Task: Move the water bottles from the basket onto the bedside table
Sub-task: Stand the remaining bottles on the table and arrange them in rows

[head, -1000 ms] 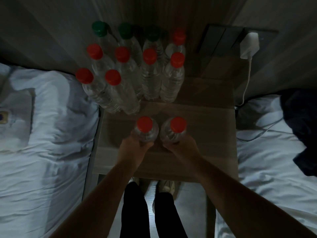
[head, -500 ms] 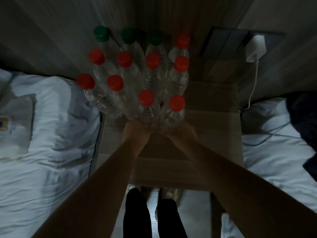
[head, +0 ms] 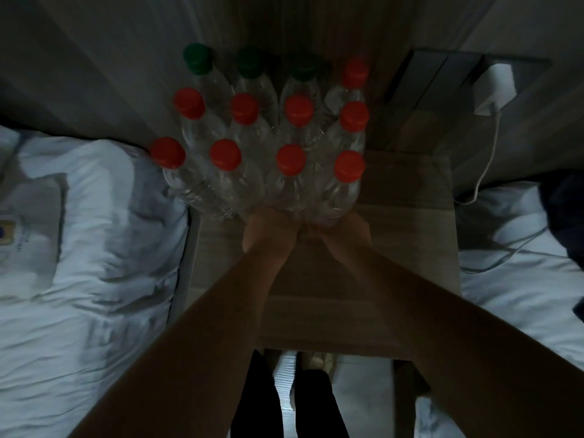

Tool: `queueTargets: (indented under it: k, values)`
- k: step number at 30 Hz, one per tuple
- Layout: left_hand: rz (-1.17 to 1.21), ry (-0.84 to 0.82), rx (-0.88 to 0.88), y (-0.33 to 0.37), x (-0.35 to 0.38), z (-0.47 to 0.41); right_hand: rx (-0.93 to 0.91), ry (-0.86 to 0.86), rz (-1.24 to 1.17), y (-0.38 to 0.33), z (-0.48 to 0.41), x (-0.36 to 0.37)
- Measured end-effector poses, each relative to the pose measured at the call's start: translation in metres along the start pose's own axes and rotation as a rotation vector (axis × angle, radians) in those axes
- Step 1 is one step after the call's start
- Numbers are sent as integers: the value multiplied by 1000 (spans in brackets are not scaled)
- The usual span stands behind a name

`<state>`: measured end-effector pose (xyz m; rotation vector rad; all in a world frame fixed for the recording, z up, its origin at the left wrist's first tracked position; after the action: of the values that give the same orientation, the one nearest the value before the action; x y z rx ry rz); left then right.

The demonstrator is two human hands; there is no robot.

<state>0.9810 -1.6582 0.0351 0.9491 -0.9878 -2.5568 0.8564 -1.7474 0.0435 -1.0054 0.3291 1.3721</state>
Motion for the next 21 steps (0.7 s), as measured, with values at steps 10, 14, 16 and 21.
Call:
queueTargets:
  k: [10,14,16,21]
  values:
    - [82,-11,-75,-42,-33,20,50,154,-225,2,24,22]
    - [329,263,-49,-61,-71,26,84,300,-363,-5,40,35]
    - [346,274,39,-56,-77,19,77,351,-459,-15,46,41]
    - [439,205,192,-29,-72,15,120,438,-625,-36,44,46]
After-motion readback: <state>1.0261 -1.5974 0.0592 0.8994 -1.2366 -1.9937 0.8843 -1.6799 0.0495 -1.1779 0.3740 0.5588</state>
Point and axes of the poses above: each hand's wrist, its own z-axis away from the middle knuckle, its own x-axis out of the palm, y = z × x, the point moved 4 cm from there along -z, towards the middle knuckle, and after that the axes turned 13 degrees about z, right-handed, at the moved point
